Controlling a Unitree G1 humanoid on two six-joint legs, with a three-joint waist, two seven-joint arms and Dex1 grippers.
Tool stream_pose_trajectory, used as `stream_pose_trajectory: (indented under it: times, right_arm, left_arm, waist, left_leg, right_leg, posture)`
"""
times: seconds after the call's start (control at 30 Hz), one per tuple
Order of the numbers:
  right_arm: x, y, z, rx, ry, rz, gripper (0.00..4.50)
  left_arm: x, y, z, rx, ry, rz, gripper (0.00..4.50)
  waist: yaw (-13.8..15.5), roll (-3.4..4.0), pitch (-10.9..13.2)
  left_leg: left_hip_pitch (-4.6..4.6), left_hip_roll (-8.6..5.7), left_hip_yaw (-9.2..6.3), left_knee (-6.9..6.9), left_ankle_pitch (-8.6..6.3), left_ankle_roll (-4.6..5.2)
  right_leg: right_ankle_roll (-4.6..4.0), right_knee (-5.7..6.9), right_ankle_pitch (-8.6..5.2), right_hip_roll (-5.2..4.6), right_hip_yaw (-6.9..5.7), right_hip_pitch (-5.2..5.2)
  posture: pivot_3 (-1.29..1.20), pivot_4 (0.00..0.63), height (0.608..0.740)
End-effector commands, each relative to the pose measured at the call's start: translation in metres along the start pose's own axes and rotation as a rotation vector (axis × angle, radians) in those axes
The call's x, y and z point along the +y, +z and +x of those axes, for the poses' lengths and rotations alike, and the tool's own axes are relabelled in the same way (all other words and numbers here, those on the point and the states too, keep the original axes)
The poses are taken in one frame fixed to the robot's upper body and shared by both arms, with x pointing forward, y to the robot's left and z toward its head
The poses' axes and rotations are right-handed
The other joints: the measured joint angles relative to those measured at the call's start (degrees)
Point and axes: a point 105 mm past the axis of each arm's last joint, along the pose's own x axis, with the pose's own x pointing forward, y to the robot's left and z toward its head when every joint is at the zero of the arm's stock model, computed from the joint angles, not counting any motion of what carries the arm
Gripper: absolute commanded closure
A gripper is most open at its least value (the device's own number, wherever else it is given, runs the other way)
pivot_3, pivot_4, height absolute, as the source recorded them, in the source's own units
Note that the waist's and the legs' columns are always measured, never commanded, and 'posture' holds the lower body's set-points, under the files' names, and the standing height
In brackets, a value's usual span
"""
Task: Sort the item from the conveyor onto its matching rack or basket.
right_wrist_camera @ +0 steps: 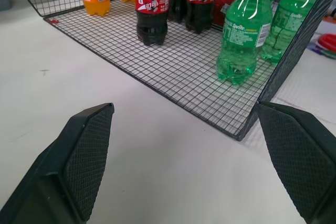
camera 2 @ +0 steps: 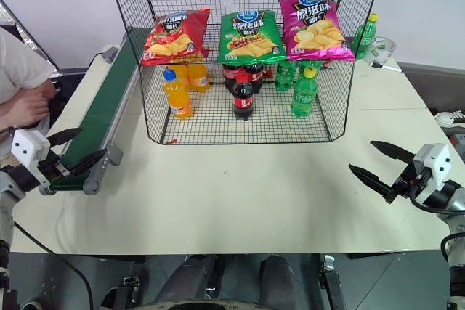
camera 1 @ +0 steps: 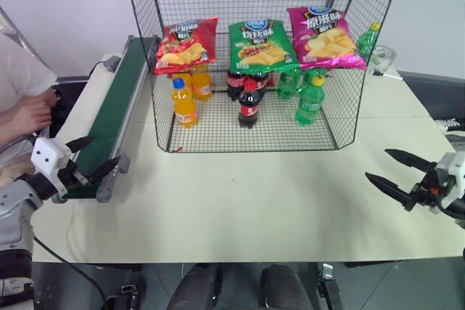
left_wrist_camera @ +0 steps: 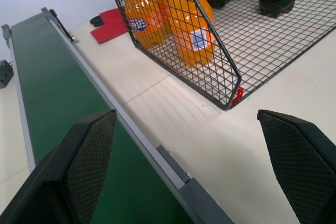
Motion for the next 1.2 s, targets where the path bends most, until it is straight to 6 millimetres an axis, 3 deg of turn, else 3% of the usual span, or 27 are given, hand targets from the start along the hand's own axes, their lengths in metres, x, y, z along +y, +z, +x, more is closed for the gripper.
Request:
stream_pose_trajectory:
  times: [0.03,1.2]
  right_arm:
    - [-0.003,0.005,-0.001,-0.023,-0.006,-0.029,0.00]
    - [0.010,0.006,0.026,-0.047,0.064,-0.053,0.00]
  left_arm:
    - [0.004,0.009,-0.001,-0.027,0.013,0.042,0.03]
    - [-0.009,0.009,-0.003,-0.045,0.030,0.047,0.03]
  waist:
    - [0.01,0.00,0.00]
    - [-0.01,-0.01,0.02]
  left_leg:
    - [0.00,0.00,0.00,0.00,0.00,0.00]
    - [0.00,0.10,0.49,-0.03,-0.09,0.13]
  right_leg:
    - [0.00,0.00,0.00,0.00,0.00,0.00]
    - [0.00,-0.02,0.00,0.02,0.42,-0.14]
  posture:
    - [0.00,0.150,0.740]
    - [0.00,0.150,0.740]
